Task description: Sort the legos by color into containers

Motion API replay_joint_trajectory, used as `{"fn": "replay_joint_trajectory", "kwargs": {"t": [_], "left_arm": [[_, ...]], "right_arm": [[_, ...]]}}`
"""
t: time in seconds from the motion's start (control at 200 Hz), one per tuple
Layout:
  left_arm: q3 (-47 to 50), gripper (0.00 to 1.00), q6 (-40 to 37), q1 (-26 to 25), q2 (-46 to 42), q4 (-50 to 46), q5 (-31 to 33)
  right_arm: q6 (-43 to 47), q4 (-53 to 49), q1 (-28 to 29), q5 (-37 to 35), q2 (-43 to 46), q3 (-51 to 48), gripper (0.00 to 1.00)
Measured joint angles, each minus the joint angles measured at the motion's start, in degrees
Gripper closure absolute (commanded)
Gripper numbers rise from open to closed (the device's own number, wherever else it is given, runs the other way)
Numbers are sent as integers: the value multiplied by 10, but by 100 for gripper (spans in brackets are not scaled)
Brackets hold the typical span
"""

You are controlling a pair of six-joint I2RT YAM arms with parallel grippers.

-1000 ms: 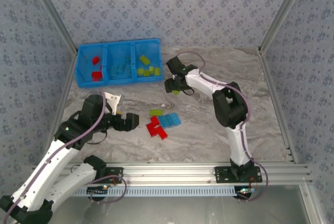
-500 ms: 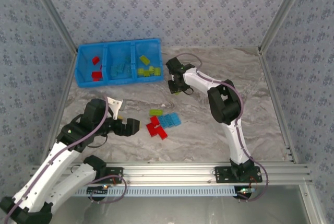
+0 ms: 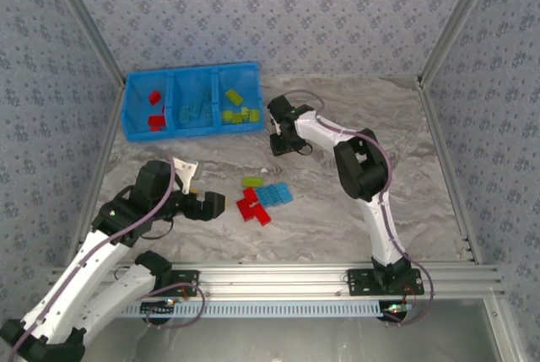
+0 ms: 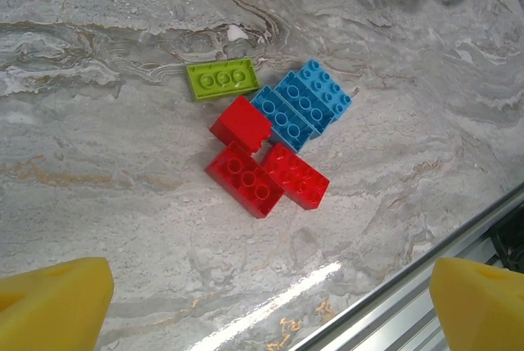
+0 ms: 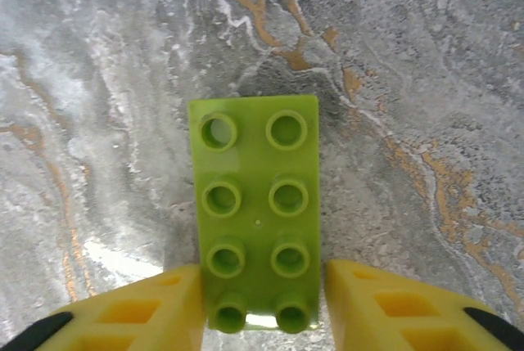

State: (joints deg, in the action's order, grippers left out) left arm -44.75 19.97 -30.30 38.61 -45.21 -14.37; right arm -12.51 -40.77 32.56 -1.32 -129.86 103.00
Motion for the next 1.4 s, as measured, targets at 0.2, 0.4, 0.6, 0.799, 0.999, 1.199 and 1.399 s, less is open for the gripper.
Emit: {"fn": "replay_joint_trajectory", "kwargs": {"t": [0.2,0.4,0.6,0.799,0.999,1.199,1.399], "left_arm": [[3,1,0,3,-4,1,-7],[27,1,1,6,-32,23,-24],[40,1,2,7,-41,27,-27],[40,1,2,11,-41,30,-28],[40,1,2,11,-41,30,-28],[40,1,2,11,-41,30,-25],[40,1,2,11,-41,30,-25]], "right_arm": [[-1,21,24,-64,23,-32,69],[-18,55,57,-97,155,-148,71],[-45,120,102,-122,287,-154,71],[-52,161,130,-152,193,-12,71],[-38,130,111,-178,-48,257,70],[-15,75,83,-163,-195,440,44],[22,58,84,-140,-186,459,43]]}}
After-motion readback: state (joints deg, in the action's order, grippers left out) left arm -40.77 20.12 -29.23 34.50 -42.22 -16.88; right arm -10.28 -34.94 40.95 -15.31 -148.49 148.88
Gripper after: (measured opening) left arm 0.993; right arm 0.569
